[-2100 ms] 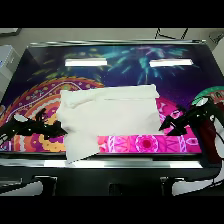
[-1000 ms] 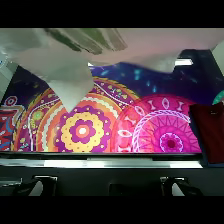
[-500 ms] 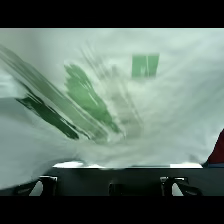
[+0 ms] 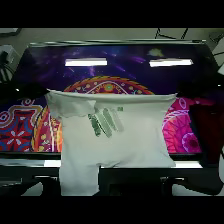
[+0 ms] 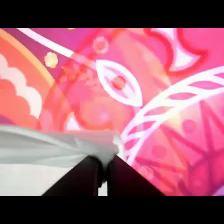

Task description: Fold the clothes and pants, and hang the long-sleeved shirts on hangers.

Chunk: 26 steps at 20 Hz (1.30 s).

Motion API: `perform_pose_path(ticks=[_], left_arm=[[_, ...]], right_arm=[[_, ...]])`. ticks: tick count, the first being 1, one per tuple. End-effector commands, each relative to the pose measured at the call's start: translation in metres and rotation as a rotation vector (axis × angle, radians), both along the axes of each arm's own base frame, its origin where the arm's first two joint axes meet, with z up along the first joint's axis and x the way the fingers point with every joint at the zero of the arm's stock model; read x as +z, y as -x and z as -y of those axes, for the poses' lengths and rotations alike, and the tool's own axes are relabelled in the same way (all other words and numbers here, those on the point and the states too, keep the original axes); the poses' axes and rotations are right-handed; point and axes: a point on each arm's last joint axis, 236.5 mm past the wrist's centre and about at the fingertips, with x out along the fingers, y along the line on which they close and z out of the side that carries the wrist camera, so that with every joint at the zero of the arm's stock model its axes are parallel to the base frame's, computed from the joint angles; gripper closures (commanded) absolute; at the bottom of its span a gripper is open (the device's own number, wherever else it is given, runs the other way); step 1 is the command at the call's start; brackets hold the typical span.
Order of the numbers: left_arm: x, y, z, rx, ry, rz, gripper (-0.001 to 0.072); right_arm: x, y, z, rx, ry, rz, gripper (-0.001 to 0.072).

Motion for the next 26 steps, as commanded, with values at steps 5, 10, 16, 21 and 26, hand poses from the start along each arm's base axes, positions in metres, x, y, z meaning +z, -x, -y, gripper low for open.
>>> perform_pose_path(ticks=[5, 10, 16, 21, 26], left_arm=[[-0.096, -0.107, -0.023, 0.237, -0.012, 0.102, 0.0686], [-0.091, -0.147, -0.004, 0.278, -0.05, 0.255, 0.0687], [-0.084, -0.123, 0.029, 0.159, -0.036, 0.192, 0.0687], [-0.107, 0.01, 0.026, -0.066, -0.014, -0.304, 0.0687], [-0.176, 0.068, 0.017, -0.049, -0.077, -0.49, 0.0687]], right_arm=[[-0.06, -0.14, 0.011, -0.331, -0.069, 0.38, 0.0676], [-0.062, -0.164, 0.022, -0.379, -0.067, 0.475, 0.0676], [-0.067, -0.12, 0.025, -0.339, -0.06, 0.295, 0.0676], [-0.07, -0.007, 0.019, -0.124, 0.016, -0.106, 0.0676], [-0.121, 0.023, 0.023, -0.089, 0.049, -0.203, 0.0674]])
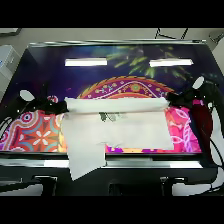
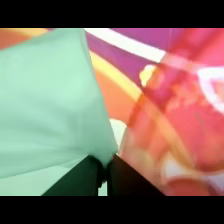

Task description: Fold the clothes and pants, and hang the long-sleeved shirts on hangers.

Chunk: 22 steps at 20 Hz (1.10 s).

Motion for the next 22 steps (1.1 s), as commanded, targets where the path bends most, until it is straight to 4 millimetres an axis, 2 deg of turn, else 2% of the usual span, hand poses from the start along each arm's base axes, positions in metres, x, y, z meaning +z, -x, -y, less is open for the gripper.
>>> perform_pose_path(ticks=[1, 5, 9, 10, 11, 12, 13, 14, 15, 17, 19, 22], left_arm=[[-0.03, 0.043, -0.005, -0.008, -0.021, -0.138, 0.0687], [-0.02, 0.035, -0.006, -0.015, -0.026, -0.103, 0.0687], [-0.03, 0.037, -0.006, -0.008, -0.024, -0.131, 0.0685], [-0.033, 0.037, -0.007, 0.013, -0.02, -0.146, 0.0678], [-0.031, 0.037, -0.01, 0.02, -0.018, -0.146, 0.0572], [-0.025, 0.039, -0.015, 0.023, -0.011, -0.161, 0.0401], [-0.015, 0.042, -0.023, 0.019, 0.001, -0.18, 0.0276], [-0.004, 0.048, -0.032, -0.004, 0.012, -0.193, 0.0254], [0.006, 0.058, -0.041, -0.025, 0.024, -0.212, 0.0253], [0.016, 0.091, -0.051, -0.049, 0.056, -0.272, 0.0253], [0.003, 0.141, -0.048, -0.06, 0.086, -0.338, 0.0254], [-0.024, 0.211, -0.026, -0.11, 0.131, -0.397, 0.0259]], right_arm=[[-0.021, 0.027, 0.0, 0.057, 0.005, -0.095, 0.0674], [-0.014, 0.039, 0.002, 0.082, 0.02, -0.132, 0.0675], [-0.019, 0.046, -0.009, 0.061, -0.036, -0.17, 0.0667], [-0.02, 0.048, -0.014, 0.055, -0.057, -0.18, 0.0599], [-0.017, 0.05, -0.018, 0.056, -0.075, -0.189, 0.0438], [-0.012, 0.054, -0.015, 0.062, -0.076, -0.209, 0.0304], [-0.003, 0.057, -0.007, 0.057, -0.082, -0.22, 0.024], [0.008, 0.061, 0.006, 0.029, -0.092, -0.23, 0.0198], [0.017, 0.071, 0.021, -0.008, -0.106, -0.257, 0.0156], [0.021, 0.104, 0.041, -0.071, -0.149, -0.348, 0.015], [0.012, 0.132, 0.047, -0.114, -0.181, -0.401, 0.015], [-0.003, 0.156, 0.037, -0.102, -0.203, -0.436, 0.015]])
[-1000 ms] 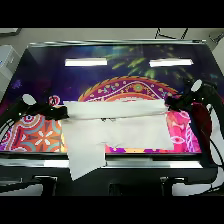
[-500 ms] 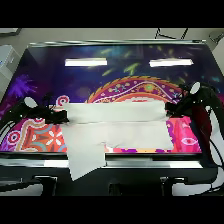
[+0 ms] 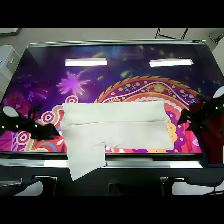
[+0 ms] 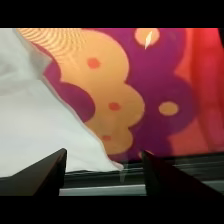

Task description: Fold the clothes and pants, and hang the long-sleeved shirts on hangers.

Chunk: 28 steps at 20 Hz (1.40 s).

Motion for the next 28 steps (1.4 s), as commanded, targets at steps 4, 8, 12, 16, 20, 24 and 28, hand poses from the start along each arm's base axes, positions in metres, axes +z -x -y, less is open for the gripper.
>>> perform_pose_path(ticks=[4, 8, 12, 16, 20, 24, 28], left_arm=[[-0.031, 0.076, 0.05, -0.001, 0.155, -0.011, 0.0265], [-0.038, 0.081, 0.068, -0.074, 0.141, -0.019, 0.0266], [-0.047, 0.093, 0.081, -0.119, 0.131, -0.084, 0.0266], [-0.053, 0.096, 0.09, -0.113, 0.1, -0.109, 0.0544], [-0.053, 0.092, 0.089, -0.093, 0.09, -0.103, 0.0686], [-0.051, 0.096, 0.09, -0.098, 0.097, -0.115, 0.0686], [-0.05, 0.095, 0.09, -0.099, 0.098, -0.115, 0.0686]], right_arm=[[-0.007, 0.031, -0.013, -0.017, -0.074, -0.064, 0.015], [-0.004, 0.031, -0.017, -0.02, -0.095, -0.066, 0.015], [-0.005, 0.031, -0.017, -0.02, -0.094, -0.064, 0.0151], [-0.006, 0.032, -0.018, -0.018, -0.095, -0.066, 0.0151], [-0.034, 0.067, -0.035, 0.01, -0.148, -0.143, 0.0129], [-0.062, 0.073, -0.048, -0.004, -0.173, -0.106, 0.0114], [-0.067, 0.069, -0.064, -0.053, -0.224, -0.082, 0.0302]])
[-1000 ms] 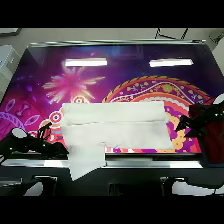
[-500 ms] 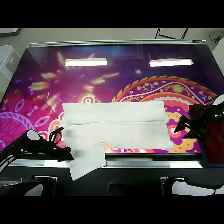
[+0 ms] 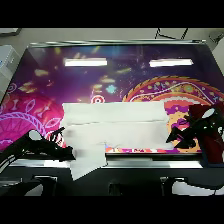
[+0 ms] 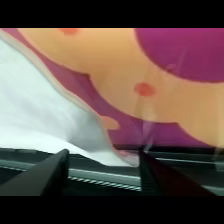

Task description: Fold the clothes and pants, and hang the long-sleeved shirts on hangers.

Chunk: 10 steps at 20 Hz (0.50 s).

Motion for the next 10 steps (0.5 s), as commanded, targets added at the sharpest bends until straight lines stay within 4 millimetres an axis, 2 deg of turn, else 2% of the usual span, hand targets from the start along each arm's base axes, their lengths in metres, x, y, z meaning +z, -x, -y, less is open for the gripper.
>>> perform_pose_path(ticks=[1, 2, 4, 5, 8, 10], left_arm=[[0.001, -0.001, 0.0, -0.003, -0.001, 0.004, 0.0686], [0.003, -0.006, 0.0, -0.003, 0.0, 0.017, 0.0686], [0.016, -0.026, -0.001, -0.007, -0.001, 0.082, 0.0686], [0.03, -0.043, -0.004, -0.003, 0.001, 0.13, 0.0686], [0.075, -0.103, -0.023, 0.075, -0.031, 0.266, 0.0688], [0.094, -0.146, -0.037, 0.112, -0.089, 0.366, 0.069]], right_arm=[[-0.008, -0.004, -0.013, -0.037, -0.038, 0.034, 0.0419], [-0.003, -0.002, -0.018, -0.014, -0.071, 0.035, 0.0682], [0.009, -0.011, -0.02, 0.016, -0.103, 0.077, 0.0674], [0.02, -0.025, -0.017, 0.019, -0.099, 0.125, 0.0677], [0.064, -0.085, -0.009, -0.087, -0.071, 0.274, 0.0678], [0.08, -0.121, -0.008, -0.079, -0.018, 0.38, 0.0678]])
